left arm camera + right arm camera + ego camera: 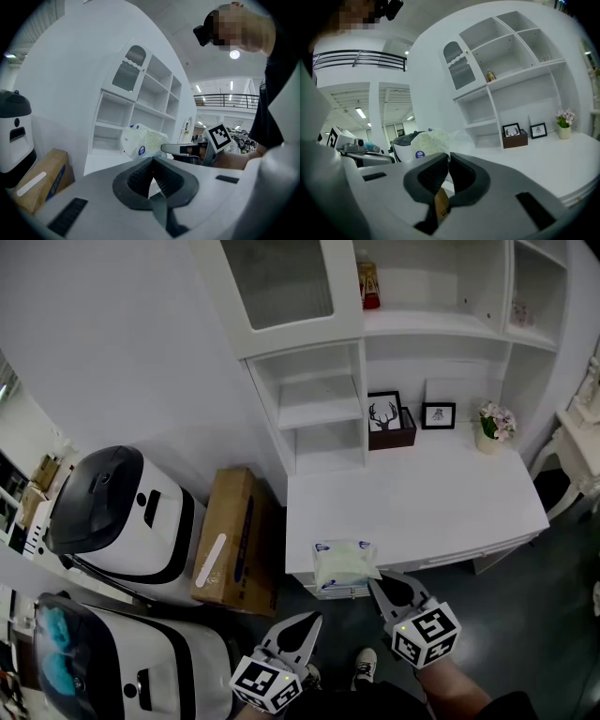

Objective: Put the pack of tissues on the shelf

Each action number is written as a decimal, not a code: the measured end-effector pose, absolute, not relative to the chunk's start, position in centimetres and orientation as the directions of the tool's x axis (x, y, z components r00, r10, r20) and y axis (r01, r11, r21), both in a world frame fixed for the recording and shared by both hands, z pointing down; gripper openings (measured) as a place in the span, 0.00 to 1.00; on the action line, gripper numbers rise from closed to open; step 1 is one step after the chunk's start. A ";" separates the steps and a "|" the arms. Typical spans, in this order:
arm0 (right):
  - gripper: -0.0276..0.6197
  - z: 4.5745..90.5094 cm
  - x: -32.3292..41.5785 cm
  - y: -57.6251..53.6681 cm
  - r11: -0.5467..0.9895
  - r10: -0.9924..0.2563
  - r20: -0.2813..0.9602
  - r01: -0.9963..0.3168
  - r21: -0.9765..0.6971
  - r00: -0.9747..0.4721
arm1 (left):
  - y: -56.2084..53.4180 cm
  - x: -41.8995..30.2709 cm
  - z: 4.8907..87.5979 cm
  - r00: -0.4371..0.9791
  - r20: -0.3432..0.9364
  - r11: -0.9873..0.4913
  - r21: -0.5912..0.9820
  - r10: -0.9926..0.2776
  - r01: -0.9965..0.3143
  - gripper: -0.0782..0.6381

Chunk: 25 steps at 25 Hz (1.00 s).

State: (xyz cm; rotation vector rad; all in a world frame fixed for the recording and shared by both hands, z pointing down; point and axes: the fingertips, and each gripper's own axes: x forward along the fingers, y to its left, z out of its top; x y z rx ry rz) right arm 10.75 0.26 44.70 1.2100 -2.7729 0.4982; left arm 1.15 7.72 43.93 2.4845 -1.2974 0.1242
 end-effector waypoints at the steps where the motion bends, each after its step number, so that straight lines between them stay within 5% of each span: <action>1: 0.05 44.7 11.0 0.0 0.639 -0.698 0.194 -0.722 -0.265 -0.689 | 7.5 1.4 43.9 0.578 0.229 -0.526 0.252 -0.783 -0.813 0.11; 25: 0.05 44.8 9.6 -4.3 0.589 -0.738 0.206 -0.763 -0.267 -0.642 | 2.4 -0.7 43.4 0.621 0.212 -0.569 0.261 -0.754 -0.780 0.11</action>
